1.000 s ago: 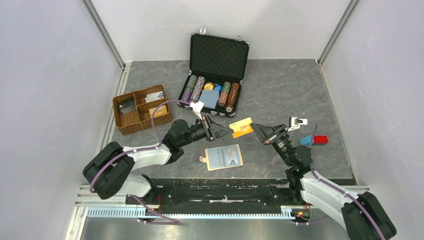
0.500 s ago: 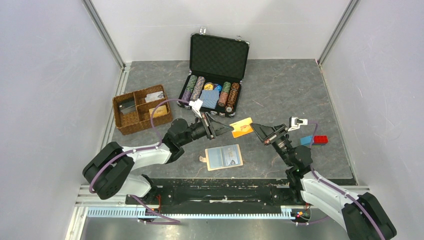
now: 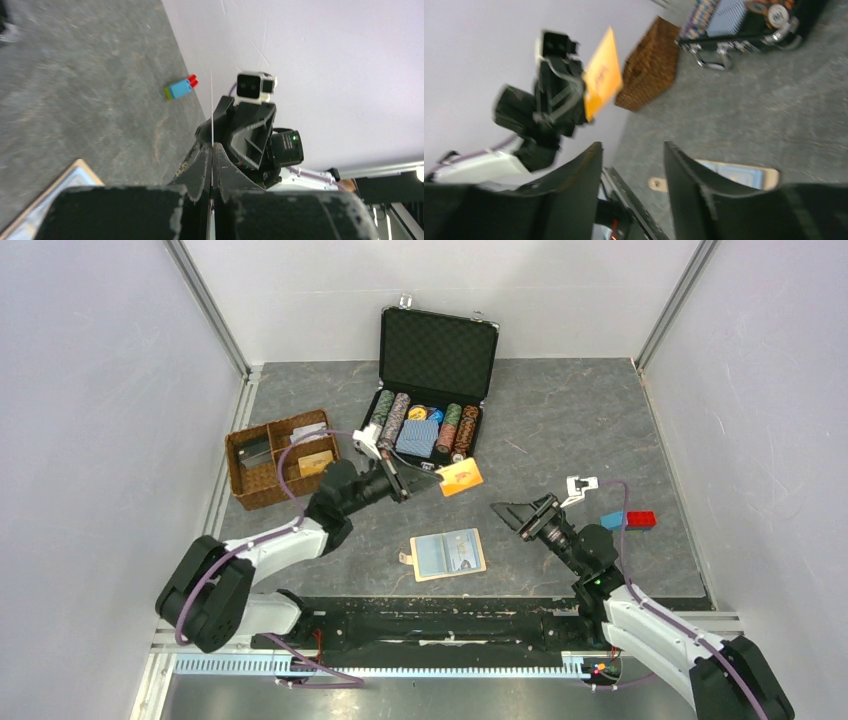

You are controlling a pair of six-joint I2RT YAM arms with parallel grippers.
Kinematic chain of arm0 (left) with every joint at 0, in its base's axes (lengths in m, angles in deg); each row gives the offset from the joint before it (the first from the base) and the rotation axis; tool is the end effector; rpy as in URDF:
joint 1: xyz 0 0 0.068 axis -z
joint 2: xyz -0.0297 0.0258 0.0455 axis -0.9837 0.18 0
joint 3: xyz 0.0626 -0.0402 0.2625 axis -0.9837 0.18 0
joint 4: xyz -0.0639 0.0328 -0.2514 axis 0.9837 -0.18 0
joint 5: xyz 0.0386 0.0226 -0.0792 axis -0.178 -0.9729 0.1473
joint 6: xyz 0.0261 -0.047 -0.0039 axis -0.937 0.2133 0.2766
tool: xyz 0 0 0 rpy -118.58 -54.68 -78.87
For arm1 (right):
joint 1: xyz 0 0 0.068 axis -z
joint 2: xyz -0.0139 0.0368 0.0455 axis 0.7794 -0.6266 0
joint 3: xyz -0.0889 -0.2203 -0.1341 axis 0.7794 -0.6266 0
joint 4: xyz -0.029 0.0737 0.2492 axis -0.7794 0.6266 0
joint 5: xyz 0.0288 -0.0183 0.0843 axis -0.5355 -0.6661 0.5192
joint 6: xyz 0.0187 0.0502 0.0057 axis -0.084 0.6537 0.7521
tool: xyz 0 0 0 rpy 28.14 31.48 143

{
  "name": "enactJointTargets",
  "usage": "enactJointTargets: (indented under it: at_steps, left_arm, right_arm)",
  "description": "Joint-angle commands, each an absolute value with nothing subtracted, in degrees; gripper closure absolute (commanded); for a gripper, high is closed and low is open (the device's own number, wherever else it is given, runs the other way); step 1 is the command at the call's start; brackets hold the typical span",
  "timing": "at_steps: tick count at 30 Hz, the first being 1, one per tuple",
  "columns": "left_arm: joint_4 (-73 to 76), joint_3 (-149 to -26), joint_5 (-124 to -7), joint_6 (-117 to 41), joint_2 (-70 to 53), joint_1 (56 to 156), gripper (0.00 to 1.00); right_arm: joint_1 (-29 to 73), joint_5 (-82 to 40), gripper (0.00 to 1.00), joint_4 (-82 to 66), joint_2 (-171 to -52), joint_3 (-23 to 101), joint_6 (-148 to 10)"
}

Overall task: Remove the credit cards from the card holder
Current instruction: Place the credit card in the storage box.

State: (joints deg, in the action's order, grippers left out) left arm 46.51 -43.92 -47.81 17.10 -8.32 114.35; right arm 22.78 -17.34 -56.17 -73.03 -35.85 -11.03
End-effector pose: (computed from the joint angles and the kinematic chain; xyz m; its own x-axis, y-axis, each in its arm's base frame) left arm 0.2143 -0.1675 0.2322 -0.7973 -0.4499 -0.4025 0.3528 0.1937 -0.9154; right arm 0.1346 0.0806 0.1855 -0.5336 0.7194 -0.4447 -0.3553 0.2865 0.8898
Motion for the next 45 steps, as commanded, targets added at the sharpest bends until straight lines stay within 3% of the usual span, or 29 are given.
enactJointTargets:
  at_steps: [1,4,7,8,18,26,45]
  left_arm:
    - [32.1,-48.5,-40.2,10.7,-14.4,106.1,0.98]
    - [18.0,-53.1,-36.8,2.6,-16.6,101.3,0.98]
    - [-0.7,-59.9,-35.9,-8.5,-17.2,96.9,0.98]
    - [-5.9,-62.7,-35.9,-12.4,-16.9,95.0,0.98]
    - [-41.6,-83.6,-38.3,-34.3,-6.4,76.4,0.98]
    - [-50.3,-91.4,-50.1,-39.1,1.4,71.6,0.98]
    - [-49.9,-99.7,-50.2,-40.1,14.1,65.1,0.98]
  right_arm:
    - [22.7,-11.9,0.42,-42.2,-70.7,-30.1,-26.5]
    - [22.7,-9.6,0.3,-35.5,-69.7,-27.3,-33.7]
    - [22.7,-8.2,0.05,-26.6,-69.4,-23.4,-41.4]
    - [22.7,-8.2,0.02,-23.8,-69.3,-22.2,-44.2]
    - [22.7,-10.3,0.02,-11.5,-64.6,-17.1,-56.6]
    - [22.7,-9.9,0.02,-10.3,-64.0,-17.8,-58.1]
    - [22.7,-9.0,0.02,-10.2,-65.8,-16.8,-60.0]
